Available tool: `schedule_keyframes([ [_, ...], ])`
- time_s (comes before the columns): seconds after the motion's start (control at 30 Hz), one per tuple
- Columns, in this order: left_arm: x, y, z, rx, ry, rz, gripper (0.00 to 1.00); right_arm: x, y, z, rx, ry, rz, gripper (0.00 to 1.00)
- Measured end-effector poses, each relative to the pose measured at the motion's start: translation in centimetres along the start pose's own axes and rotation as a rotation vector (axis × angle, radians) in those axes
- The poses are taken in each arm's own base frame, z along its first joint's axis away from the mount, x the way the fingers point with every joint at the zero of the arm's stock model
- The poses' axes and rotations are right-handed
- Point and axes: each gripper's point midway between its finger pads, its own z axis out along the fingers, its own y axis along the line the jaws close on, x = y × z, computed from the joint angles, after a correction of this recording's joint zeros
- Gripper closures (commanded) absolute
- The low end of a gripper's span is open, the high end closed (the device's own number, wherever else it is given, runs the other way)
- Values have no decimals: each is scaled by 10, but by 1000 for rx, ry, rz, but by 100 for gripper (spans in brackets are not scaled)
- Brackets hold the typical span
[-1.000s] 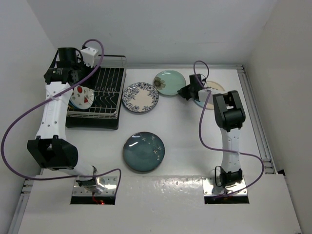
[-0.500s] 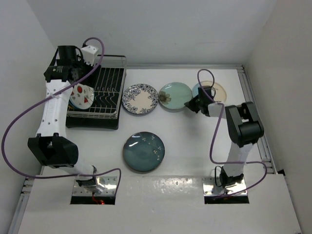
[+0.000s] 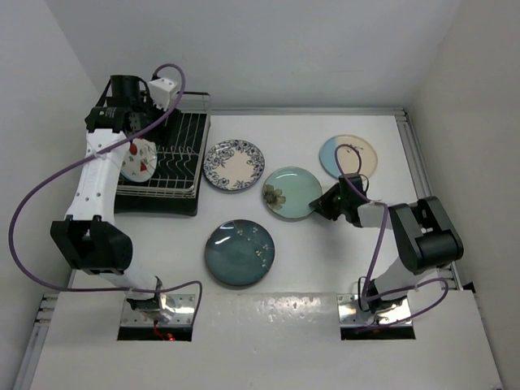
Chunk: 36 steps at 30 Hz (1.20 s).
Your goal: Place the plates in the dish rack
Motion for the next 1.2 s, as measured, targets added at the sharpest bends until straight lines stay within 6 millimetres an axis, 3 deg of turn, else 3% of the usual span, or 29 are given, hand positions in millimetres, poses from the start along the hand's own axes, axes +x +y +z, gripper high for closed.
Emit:
schedule_keyframes([
  [0.13,-2,-7,1,15,-2,9,22,-7,6,6,-27,-14,5,77],
  [0.17,-2,-7,1,16,-1,9,22,-10,7,9,-26,-15,13,81],
  [0.23,-1,-7,0,17,2,9,22,-15,9,15,-31,-20,35,98],
  [0.27,-1,-7,0,16,3,9,22,-16,10,18,-35,-16,51,100],
  [0.47,-1,-10,-1,21,4,12,22,-18,15,21,-108,-22,66,100],
  [0.6,-6,-26,-2,79,-16,27,22,-7,12,8,-211,7,35,100],
  [0.83,-23,-95,1,295,-64,126,22,-4,21,-24,-412,-6,75,100],
  [0.93,-27,-125,8,390,-68,165,22,-9,34,-36,-465,-32,48,100],
  [1.1,-26,-178,37,578,-45,177,21,-16,71,-66,-610,-77,-32,100],
  [1.2,-20,-207,62,683,-2,152,17,-15,83,-76,-660,-78,-60,100],
])
